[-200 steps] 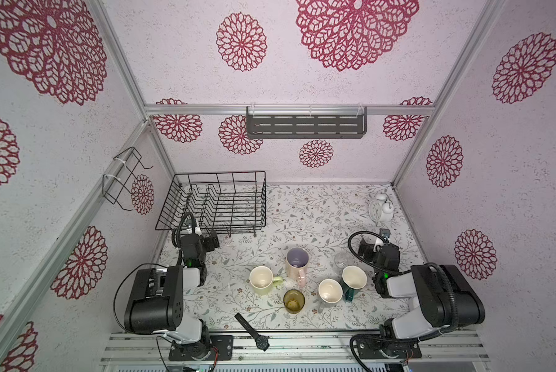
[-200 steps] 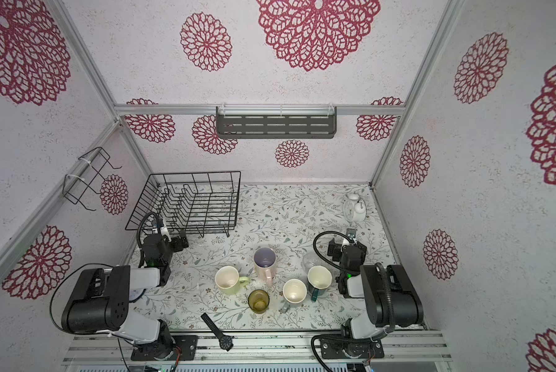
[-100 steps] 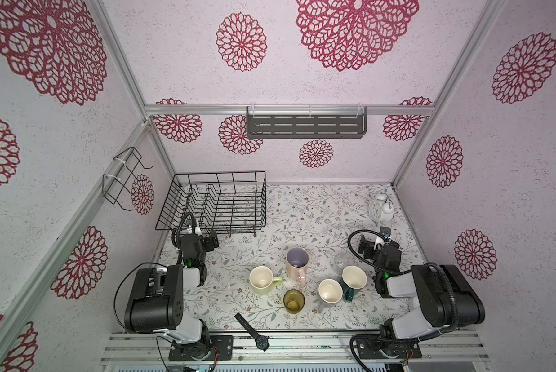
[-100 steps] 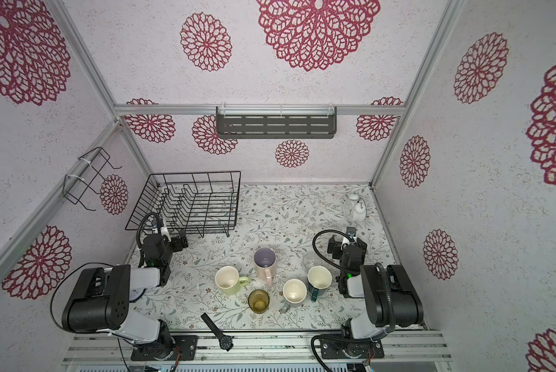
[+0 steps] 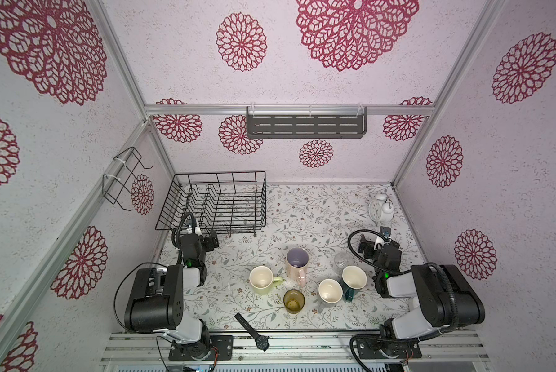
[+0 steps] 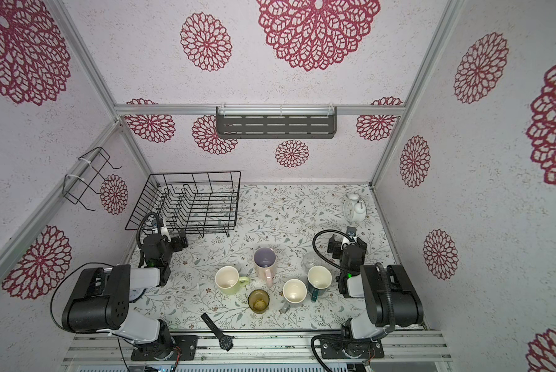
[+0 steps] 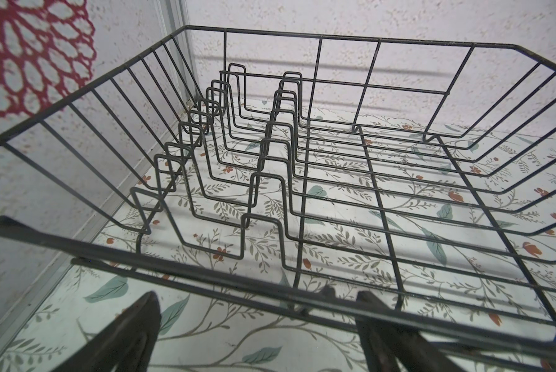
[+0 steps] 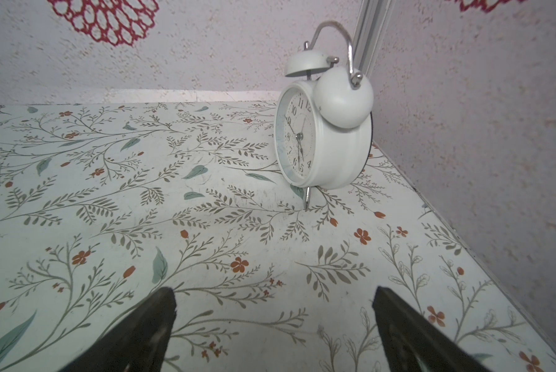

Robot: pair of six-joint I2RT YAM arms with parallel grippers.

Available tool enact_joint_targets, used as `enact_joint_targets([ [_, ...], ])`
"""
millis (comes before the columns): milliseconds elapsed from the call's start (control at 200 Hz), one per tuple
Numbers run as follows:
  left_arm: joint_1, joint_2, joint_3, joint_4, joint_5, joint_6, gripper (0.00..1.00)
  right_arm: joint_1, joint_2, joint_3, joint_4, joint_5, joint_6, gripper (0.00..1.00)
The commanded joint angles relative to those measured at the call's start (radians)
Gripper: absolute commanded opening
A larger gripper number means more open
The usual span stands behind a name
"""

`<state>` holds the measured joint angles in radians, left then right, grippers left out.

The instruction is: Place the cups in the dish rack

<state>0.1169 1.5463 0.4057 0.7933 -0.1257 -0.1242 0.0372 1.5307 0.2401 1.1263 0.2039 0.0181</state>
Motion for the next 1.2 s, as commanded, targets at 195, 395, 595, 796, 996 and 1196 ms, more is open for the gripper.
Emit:
enact_joint_targets([
  [195, 0.004, -0.004, 0.011, 0.089, 0.0, 0.015, 0.97, -0.007, 0.002, 0.02, 0.058, -0.006, -0.012, 0.99],
  [395, -0.148, -0.229, 0.077, -0.235, -0.122, 0.093, 0.97, -0.007, -0.07, 0.013, 0.016, 0.038, 0.007, 0.99],
  [595, -0.233, -0.4, 0.304, -0.667, -0.097, 0.034, 0.97, -0.006, -0.299, 0.1, -0.305, 0.103, 0.059, 0.99],
  [796, -0.29, -0.497, 0.515, -0.961, -0.055, -0.059, 0.97, -0.007, -0.517, 0.12, -0.437, 0.153, 0.352, 0.99],
  [996, -0.255, -0.524, 0.536, -0.961, 0.137, -0.375, 0.97, -0.013, -0.562, 0.171, -0.548, -0.007, 0.536, 0.99],
  [1196, -0.255, -0.411, 0.627, -1.131, 0.122, -0.409, 0.97, 0.106, -0.38, 0.38, -0.753, -0.15, 0.539, 0.99],
])
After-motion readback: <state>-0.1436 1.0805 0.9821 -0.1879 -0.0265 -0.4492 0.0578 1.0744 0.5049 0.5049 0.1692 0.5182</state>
